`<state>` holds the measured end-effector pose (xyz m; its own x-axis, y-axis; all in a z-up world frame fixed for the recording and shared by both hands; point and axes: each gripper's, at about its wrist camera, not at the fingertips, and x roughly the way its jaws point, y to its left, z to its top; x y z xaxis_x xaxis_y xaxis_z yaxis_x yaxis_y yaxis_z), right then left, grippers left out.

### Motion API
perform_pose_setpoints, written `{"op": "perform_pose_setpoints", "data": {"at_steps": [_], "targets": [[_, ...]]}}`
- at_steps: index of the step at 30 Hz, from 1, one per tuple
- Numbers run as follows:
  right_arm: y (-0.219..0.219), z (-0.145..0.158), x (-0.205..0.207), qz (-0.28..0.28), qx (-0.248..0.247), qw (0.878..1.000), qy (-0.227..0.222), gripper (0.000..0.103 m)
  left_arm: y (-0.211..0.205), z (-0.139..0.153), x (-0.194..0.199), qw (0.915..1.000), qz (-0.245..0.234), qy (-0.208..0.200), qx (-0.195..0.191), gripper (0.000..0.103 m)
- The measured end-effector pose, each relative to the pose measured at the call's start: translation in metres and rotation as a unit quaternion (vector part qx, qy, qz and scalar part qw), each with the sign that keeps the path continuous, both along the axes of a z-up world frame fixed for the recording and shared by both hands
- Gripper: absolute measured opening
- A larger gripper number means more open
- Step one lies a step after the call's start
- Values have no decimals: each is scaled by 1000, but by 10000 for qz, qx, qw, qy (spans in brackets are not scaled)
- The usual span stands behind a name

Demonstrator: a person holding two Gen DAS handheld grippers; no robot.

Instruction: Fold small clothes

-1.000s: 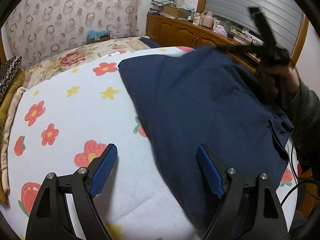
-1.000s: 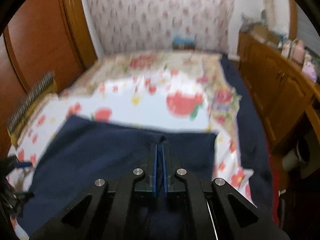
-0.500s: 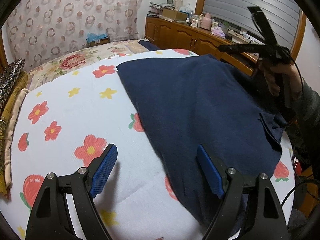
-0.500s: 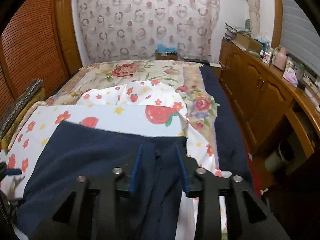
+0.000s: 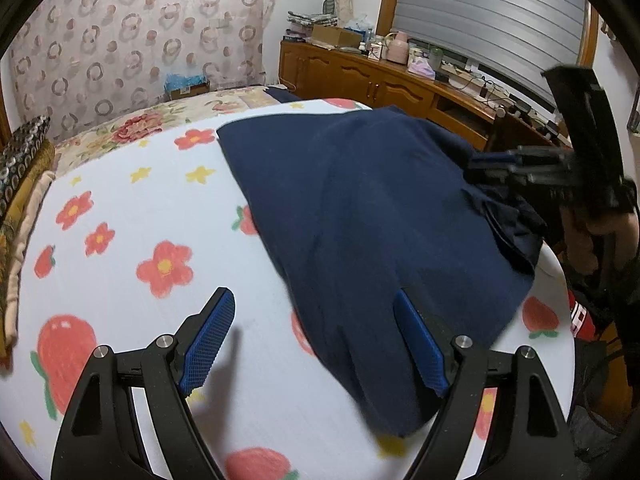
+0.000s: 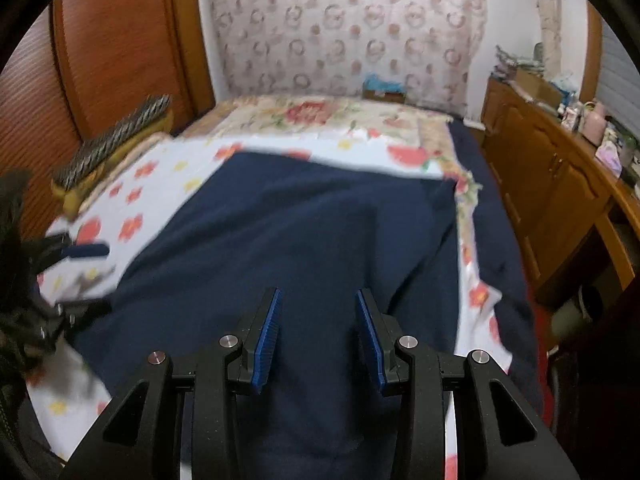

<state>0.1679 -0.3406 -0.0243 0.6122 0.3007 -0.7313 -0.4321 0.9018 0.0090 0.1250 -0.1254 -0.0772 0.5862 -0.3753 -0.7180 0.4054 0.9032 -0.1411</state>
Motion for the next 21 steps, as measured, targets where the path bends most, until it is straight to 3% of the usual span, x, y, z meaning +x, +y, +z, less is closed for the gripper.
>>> {"op": "perform_pose_setpoints", "data": {"at_steps": [13,15,16,17,21], "targets": [[-27,-3,-38,20,-312,9986,437,39,-2,-3,-17,9999,-35,103,-46,83],[-34,-1,-47,96,-375,9983,430,24,-3,-3,-17,9999,-47,94,-38,83],[-32,2,-50,121,-419,9982,408,10,-3,-3,-17,9999,-58,96,-39,83],[-37,4,-54,138,-439,9982,383,6,-4,-3,-17,9999,-66,97,-41,83],[-54,14,-66,-25,-545,9982,268,4,-6,-2,-19,9999,-111,81,-22,83]]}}
